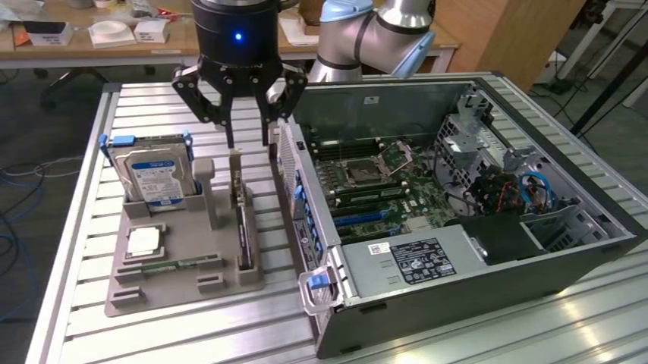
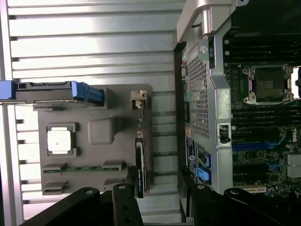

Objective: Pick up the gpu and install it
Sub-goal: 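Pick up the gpu and move the gpu toward the slot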

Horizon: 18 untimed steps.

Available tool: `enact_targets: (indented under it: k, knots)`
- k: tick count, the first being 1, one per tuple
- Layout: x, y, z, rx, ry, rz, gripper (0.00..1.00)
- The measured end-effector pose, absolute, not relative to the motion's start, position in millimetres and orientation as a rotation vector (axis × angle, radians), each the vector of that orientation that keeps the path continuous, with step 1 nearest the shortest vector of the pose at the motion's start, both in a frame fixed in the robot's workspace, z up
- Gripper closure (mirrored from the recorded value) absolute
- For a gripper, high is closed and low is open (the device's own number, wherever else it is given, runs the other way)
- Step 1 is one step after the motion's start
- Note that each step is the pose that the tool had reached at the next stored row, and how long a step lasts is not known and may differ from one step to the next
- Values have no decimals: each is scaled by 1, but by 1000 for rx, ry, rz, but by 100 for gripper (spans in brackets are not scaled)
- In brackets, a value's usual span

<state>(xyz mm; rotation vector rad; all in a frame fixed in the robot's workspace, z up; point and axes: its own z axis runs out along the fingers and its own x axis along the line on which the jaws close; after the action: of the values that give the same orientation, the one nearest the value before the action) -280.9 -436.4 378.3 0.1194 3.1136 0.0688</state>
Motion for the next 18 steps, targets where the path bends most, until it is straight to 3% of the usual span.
enact_targets:
  k: [18]
  knots:
    - [-281, -436, 370, 119, 3114, 69, 53]
